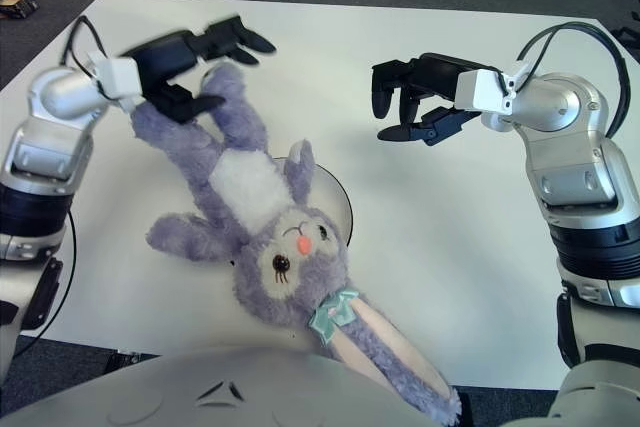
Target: Put the doll into the plate.
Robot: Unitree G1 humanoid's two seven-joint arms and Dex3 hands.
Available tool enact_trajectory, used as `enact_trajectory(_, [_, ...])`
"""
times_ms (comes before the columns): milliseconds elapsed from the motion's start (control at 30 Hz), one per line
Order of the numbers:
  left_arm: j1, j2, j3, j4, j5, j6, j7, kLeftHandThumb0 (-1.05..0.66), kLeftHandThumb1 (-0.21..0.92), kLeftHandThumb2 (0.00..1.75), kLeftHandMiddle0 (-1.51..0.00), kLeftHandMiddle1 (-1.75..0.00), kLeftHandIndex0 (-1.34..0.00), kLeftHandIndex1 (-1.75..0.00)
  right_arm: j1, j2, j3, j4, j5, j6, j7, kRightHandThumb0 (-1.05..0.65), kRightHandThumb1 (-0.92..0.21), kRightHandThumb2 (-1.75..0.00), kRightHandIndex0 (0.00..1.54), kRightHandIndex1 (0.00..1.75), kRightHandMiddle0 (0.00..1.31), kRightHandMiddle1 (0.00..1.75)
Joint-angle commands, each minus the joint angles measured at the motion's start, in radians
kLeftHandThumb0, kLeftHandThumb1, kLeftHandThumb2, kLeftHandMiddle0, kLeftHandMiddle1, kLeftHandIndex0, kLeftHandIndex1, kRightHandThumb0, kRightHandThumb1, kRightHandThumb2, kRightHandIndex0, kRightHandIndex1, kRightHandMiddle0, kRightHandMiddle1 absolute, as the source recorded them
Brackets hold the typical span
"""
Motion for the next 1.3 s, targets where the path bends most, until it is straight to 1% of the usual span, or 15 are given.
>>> enact_trajectory(0, [-0.106, 0.026, 0.049, 0.153, 0.008, -0.061, 0.031, -0.88, 0.92, 0.85, -0.2, -0.72, 0.0, -0.9, -0.026, -0.001, 0.012, 0.064, -0.019, -0.061, -0.013, -0.01, -0.64, -0.78, 0.51, 1.45, 0.35, 1.62])
enact_trajectory(100, [-0.174, 0.041, 0.061, 0.242, 0.042, -0.099, 0.066, -0.84, 0.92, 0.85, -0.18, -0.73, 0.0, -0.93, -0.027, -0.005, 0.021, 0.088, -0.046, -0.115, -0.028, -0.01, -0.63, -0.81, 0.5, 1.52, 0.33, 1.6])
enact_trajectory(200, [-0.211, 0.065, 0.069, 0.299, 0.083, -0.128, 0.104, -0.82, 0.92, 0.86, -0.17, -0.73, 0.0, -0.95, -0.029, -0.006, 0.029, 0.11, -0.069, -0.165, -0.04, -0.01, -0.63, -0.83, 0.5, 1.56, 0.32, 1.58])
enact_trajectory(300, [-0.224, 0.088, 0.071, 0.33, 0.119, -0.145, 0.133, -0.81, 0.92, 0.89, -0.15, -0.72, 0.0, -0.9, -0.031, -0.003, 0.034, 0.129, -0.078, -0.197, -0.041, -0.01, -0.62, -0.83, 0.5, 1.59, 0.31, 1.57])
enact_trajectory(433, [-0.219, 0.103, 0.064, 0.332, 0.174, -0.156, 0.183, -0.82, 0.92, 0.93, -0.14, -0.63, 0.0, -0.8, -0.042, 0.004, 0.044, 0.162, -0.076, -0.22, -0.032, -0.01, -0.58, -0.93, 0.49, 1.67, 0.32, 1.57])
enact_trajectory(500, [-0.239, 0.088, 0.057, 0.363, 0.192, -0.156, 0.218, -0.82, 0.92, 0.96, -0.15, -0.62, 0.0, -0.78, -0.051, 0.007, 0.049, 0.177, -0.066, -0.21, -0.015, -0.01, -0.55, -0.97, 0.49, 1.7, 0.33, 1.57])
enact_trajectory(533, [-0.248, 0.077, 0.054, 0.374, 0.196, -0.153, 0.23, -0.82, 0.92, 0.97, -0.19, -0.62, 0.0, -0.82, -0.054, 0.008, 0.051, 0.181, -0.063, -0.207, -0.009, -0.01, -0.54, -0.99, 0.49, 1.71, 0.34, 1.57])
enact_trajectory(600, [-0.263, 0.044, 0.056, 0.398, 0.176, -0.128, 0.241, -0.82, 0.92, 0.98, -0.23, -0.64, 0.0, -0.88, -0.06, 0.013, 0.053, 0.187, -0.057, -0.186, 0.0, -0.01, -0.54, -0.99, 0.49, 1.71, 0.34, 1.57])
enact_trajectory(667, [-0.274, 0.014, 0.069, 0.418, 0.132, -0.093, 0.231, -0.81, 0.92, 0.99, -0.27, -0.7, 0.0, -0.94, -0.055, 0.024, 0.048, 0.175, -0.048, -0.138, 0.003, -0.01, -0.54, -0.98, 0.49, 1.7, 0.34, 1.57])
enact_trajectory(800, [-0.277, -0.004, 0.089, 0.42, 0.08, -0.05, 0.215, -0.8, 0.92, 0.98, -0.31, -0.74, 0.0, -0.97, -0.031, 0.04, 0.034, 0.163, -0.04, -0.096, -0.015, -0.01, -0.54, -0.98, 0.5, 1.69, 0.35, 1.56])
enact_trajectory(933, [-0.292, -0.002, 0.099, 0.443, 0.05, -0.017, 0.205, -0.79, 0.92, 0.97, -0.32, -0.78, 0.0, -0.94, -0.01, 0.05, 0.03, 0.143, -0.049, -0.044, -0.035, -0.01, -0.53, -0.99, 0.52, 1.68, 0.36, 1.55])
enact_trajectory(1033, [-0.296, 0.014, 0.111, 0.461, 0.04, -0.022, 0.2, -0.81, 0.92, 0.97, -0.33, -0.8, 0.0, -0.93, -0.004, 0.053, 0.032, 0.126, -0.056, -0.001, -0.044, -0.01, -0.5, -1.02, 0.54, 1.69, 0.37, 1.55])
enact_trajectory(1067, [-0.295, 0.019, 0.115, 0.463, 0.037, -0.027, 0.199, -0.81, 0.92, 0.96, -0.32, -0.81, 0.0, -0.93, -0.002, 0.054, 0.033, 0.122, -0.058, 0.007, -0.046, -0.01, -0.49, -1.04, 0.51, 1.67, 0.39, 1.58])
enact_trajectory(1267, [-0.259, 0.035, 0.135, 0.456, 0.037, -0.029, 0.22, -0.77, 0.92, 0.92, -0.29, -0.83, 0.0, -0.93, 0.006, 0.065, 0.033, 0.114, -0.065, 0.019, -0.076, -0.01, -0.44, -1.14, 0.45, 1.7, 0.43, 1.68])
